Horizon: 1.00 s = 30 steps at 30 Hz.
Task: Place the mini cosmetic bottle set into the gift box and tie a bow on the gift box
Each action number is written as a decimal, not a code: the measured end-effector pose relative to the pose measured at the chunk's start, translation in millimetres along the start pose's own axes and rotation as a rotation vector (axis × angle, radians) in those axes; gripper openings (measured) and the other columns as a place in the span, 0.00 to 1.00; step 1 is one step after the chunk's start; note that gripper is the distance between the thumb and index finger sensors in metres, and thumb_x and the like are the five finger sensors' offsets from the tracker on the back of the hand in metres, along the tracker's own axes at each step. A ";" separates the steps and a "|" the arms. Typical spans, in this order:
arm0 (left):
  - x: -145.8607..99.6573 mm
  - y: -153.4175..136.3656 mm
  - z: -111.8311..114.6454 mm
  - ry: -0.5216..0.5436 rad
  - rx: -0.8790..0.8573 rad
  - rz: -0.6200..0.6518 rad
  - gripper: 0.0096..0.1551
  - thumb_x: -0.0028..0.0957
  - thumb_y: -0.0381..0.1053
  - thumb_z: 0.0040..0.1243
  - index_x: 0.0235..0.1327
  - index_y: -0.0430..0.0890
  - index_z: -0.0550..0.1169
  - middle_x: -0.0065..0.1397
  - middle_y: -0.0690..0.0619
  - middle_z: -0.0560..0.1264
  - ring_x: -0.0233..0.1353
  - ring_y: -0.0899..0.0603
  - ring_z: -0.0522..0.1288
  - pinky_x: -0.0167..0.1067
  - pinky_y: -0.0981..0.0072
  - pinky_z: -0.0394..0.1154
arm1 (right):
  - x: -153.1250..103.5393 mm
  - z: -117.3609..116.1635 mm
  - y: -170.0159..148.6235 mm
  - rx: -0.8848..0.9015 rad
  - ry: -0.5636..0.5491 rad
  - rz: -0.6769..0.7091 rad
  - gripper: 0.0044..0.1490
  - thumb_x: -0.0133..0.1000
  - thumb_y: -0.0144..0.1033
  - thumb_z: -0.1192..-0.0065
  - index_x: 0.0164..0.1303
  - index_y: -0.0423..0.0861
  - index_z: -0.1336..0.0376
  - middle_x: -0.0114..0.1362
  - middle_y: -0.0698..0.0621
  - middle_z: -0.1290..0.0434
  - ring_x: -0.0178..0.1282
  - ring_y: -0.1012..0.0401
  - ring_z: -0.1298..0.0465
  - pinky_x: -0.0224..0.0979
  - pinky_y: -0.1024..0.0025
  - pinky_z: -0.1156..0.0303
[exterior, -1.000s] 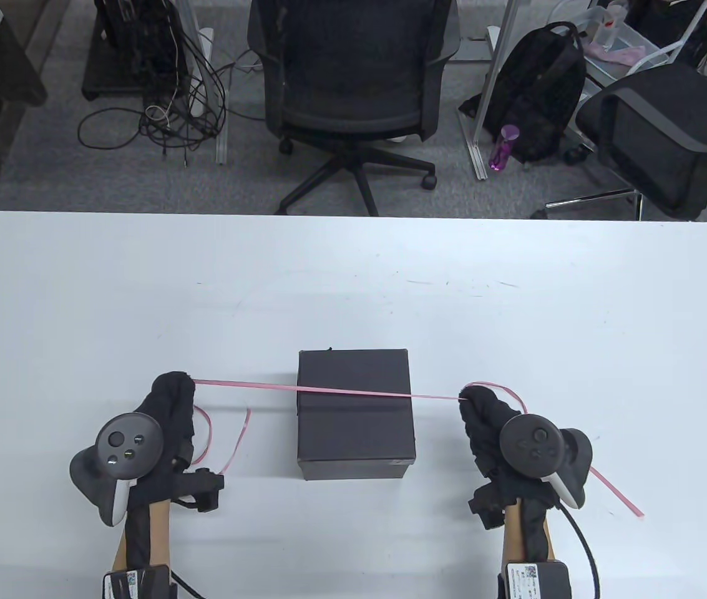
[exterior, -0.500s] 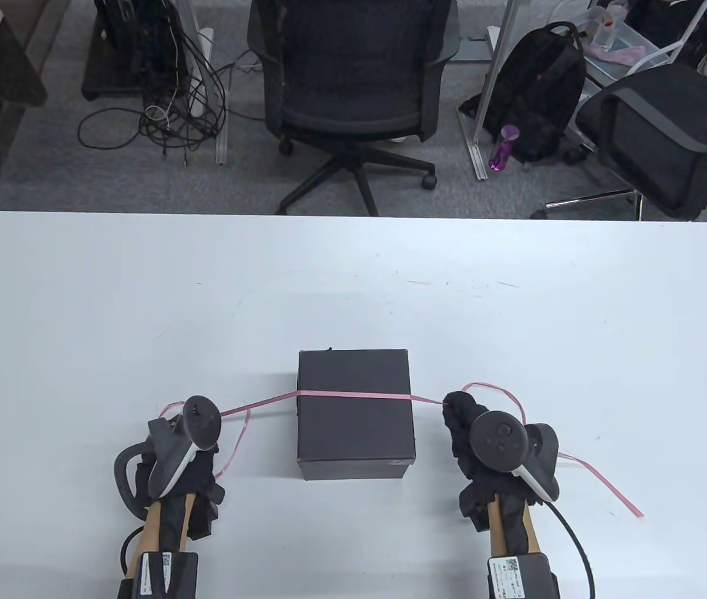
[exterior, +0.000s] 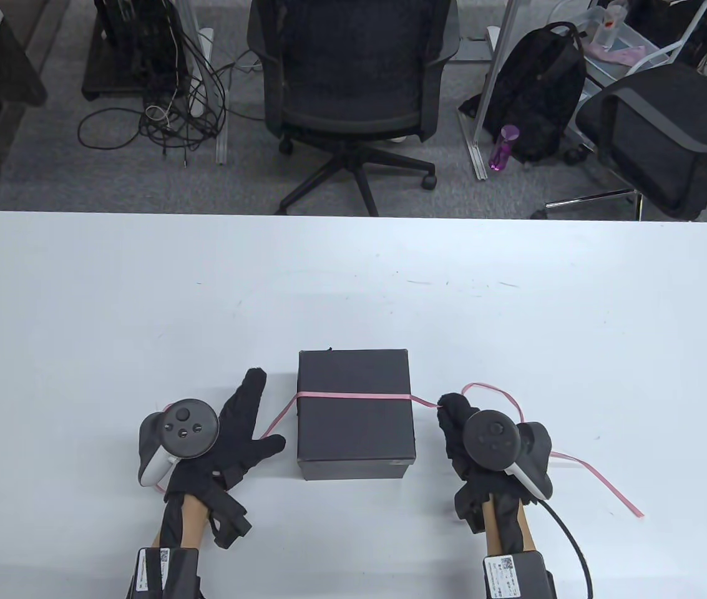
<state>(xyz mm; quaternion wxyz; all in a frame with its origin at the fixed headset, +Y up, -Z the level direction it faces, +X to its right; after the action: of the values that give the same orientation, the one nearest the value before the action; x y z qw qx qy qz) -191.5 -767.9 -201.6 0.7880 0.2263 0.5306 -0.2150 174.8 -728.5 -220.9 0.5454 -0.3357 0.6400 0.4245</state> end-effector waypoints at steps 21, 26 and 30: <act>5.0 -2.2 21.8 0.207 0.068 -0.238 0.25 0.66 0.52 0.40 0.74 0.46 0.59 0.56 0.54 0.74 0.29 0.57 0.78 0.31 0.68 0.81 | 7.8 -36.7 2.1 0.083 0.056 -0.059 0.27 0.64 0.35 0.52 0.67 0.35 0.35 0.37 0.49 0.21 0.19 0.67 0.25 0.27 0.71 0.22; 6.5 3.8 32.7 0.192 0.289 -0.240 0.25 0.66 0.52 0.39 0.74 0.47 0.60 0.55 0.55 0.74 0.28 0.58 0.78 0.31 0.68 0.80 | 7.8 -42.8 6.4 0.040 0.074 -0.046 0.27 0.64 0.36 0.53 0.68 0.36 0.36 0.38 0.49 0.21 0.20 0.67 0.25 0.27 0.71 0.22; 9.6 6.7 41.1 0.180 0.336 -0.235 0.25 0.66 0.53 0.39 0.74 0.47 0.61 0.55 0.55 0.75 0.29 0.57 0.78 0.31 0.67 0.80 | 7.9 -48.0 7.2 0.039 0.097 -0.034 0.27 0.64 0.36 0.53 0.69 0.36 0.37 0.38 0.49 0.21 0.20 0.67 0.25 0.27 0.71 0.22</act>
<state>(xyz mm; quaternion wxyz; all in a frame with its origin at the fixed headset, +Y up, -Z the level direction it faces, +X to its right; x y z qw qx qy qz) -154.0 -787.5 -196.0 0.6581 0.3095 0.5783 -0.3697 147.1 -768.8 -225.2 0.5272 -0.3561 0.6681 0.3858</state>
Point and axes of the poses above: the tracker on the back of each hand, its own y axis roughly to the thumb side, its own x axis roughly from the wrist to the fingertips, z = x × y, the point moved 2 cm from there along x, roughly from the wrist to the fingertips
